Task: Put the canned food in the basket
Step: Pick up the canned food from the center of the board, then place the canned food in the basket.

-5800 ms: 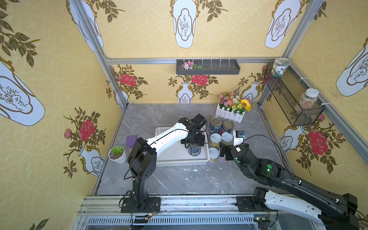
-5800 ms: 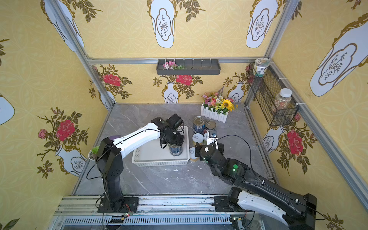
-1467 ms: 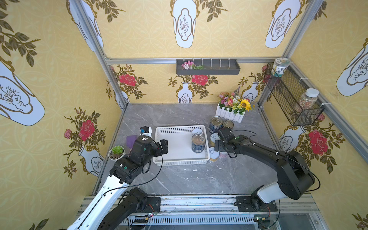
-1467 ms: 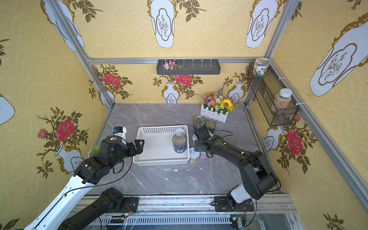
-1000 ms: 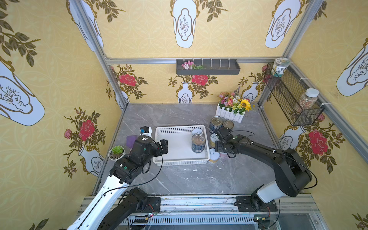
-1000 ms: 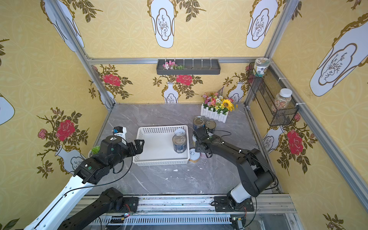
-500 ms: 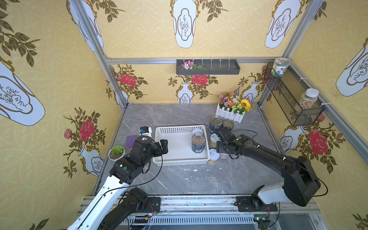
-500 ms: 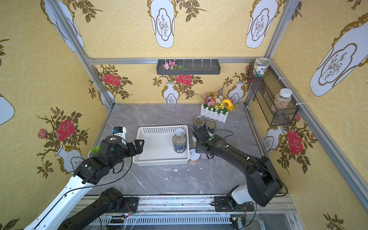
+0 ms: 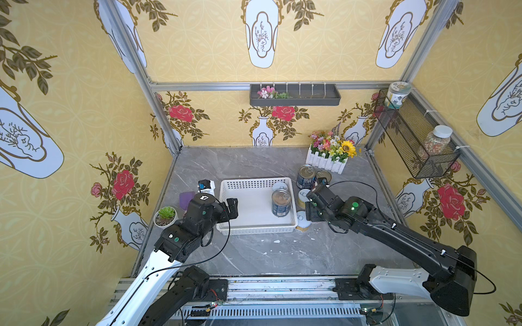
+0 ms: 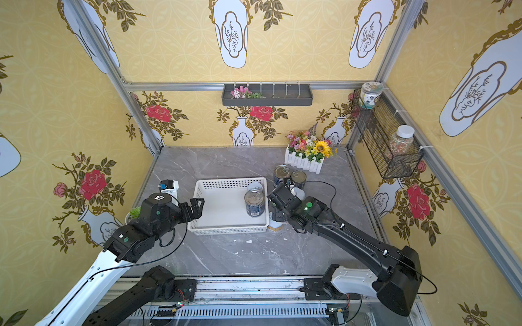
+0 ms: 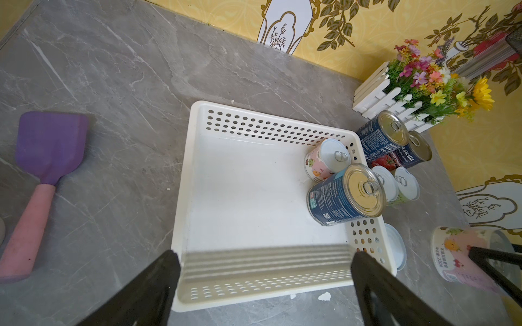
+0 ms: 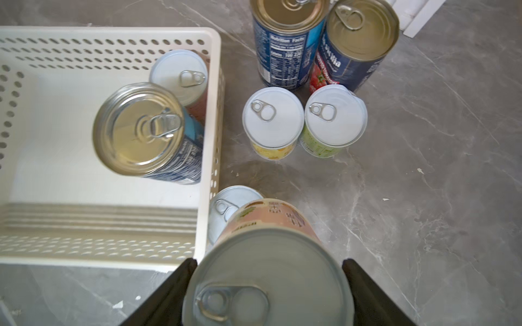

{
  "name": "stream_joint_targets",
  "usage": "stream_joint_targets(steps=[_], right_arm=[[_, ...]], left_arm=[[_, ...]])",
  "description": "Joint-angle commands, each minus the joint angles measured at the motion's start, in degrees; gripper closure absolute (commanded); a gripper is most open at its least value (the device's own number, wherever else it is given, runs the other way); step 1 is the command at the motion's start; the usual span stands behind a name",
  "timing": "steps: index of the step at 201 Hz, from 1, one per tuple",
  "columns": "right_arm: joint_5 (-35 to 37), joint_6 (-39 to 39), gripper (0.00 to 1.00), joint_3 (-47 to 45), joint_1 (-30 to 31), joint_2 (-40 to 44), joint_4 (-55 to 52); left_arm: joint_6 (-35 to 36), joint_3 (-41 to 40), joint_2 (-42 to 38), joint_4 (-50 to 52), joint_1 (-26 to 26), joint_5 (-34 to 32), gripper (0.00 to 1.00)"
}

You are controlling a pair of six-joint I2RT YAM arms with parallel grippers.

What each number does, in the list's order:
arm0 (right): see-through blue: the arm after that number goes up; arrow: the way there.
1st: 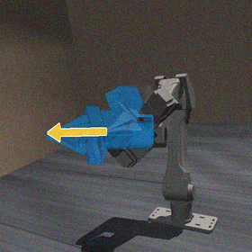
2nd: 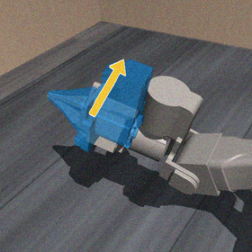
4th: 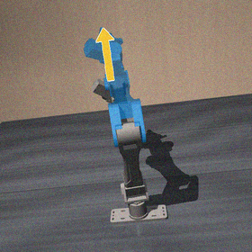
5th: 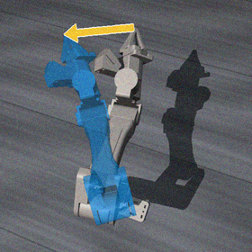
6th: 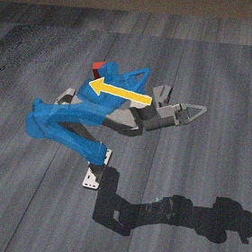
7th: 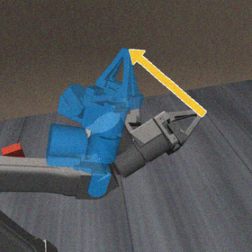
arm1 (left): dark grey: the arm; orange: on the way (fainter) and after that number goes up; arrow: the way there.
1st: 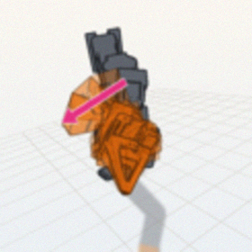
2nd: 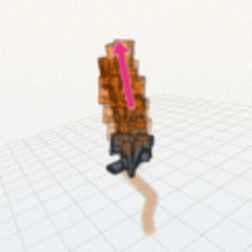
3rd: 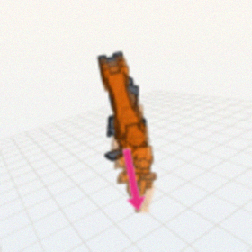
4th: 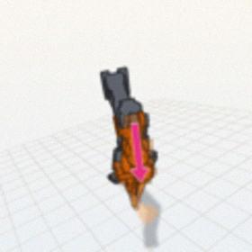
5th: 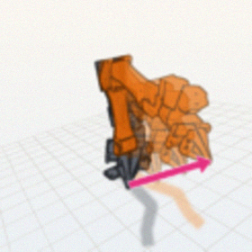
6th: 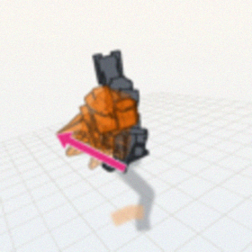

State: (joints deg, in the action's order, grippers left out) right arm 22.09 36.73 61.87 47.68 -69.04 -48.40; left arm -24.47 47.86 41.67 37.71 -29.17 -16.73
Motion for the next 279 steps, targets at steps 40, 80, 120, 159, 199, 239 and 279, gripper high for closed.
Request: stream_joint_targets(steps=[40, 80, 120, 159, 199, 239, 279], right_arm=[[5.53, 2.39, 0.28, 6.71, 11.81, -7.49, 1.51], [6.15, 2.28, 0.27, 13.46, 14.92, -17.44, 1.45], [6.17, 1.39, 0.26, 17.07, 14.64, -24.85, 2.25], [5.15, 0.91, 0.26, 18.20, 12.96, -29.25, 2.85], [3.07, -0.38, 0.26, 16.64, 9.24, -29.35, 4.80], [2.80, -1.09, 0.26, 14.94, 7.74, -29.06, 7.18], [2.83, -1.10, 0.25, 12.96, 7.58, -30.96, 9.77]], left_arm=[[-0.14, -0.33, -0.53, -0.89, 0.08, 0.03, 0.00], [-0.20, -0.44, -0.89, -0.89, 0.01, -0.01, 0.00], [-0.22, -0.57, -0.97, -0.98, 0.07, 0.03, 0.00], [-0.15, -0.57, -0.97, -0.98, 0.08, 0.10, 0.00], [-0.31, -0.57, -0.84, -0.98, 0.05, 0.11, 0.00], [-0.15, -0.57, -0.54, -0.98, 0.08, 0.29, 0.00], [-0.12, -0.47, -0.19, -0.98, 0.07, 0.38, 0.00]])
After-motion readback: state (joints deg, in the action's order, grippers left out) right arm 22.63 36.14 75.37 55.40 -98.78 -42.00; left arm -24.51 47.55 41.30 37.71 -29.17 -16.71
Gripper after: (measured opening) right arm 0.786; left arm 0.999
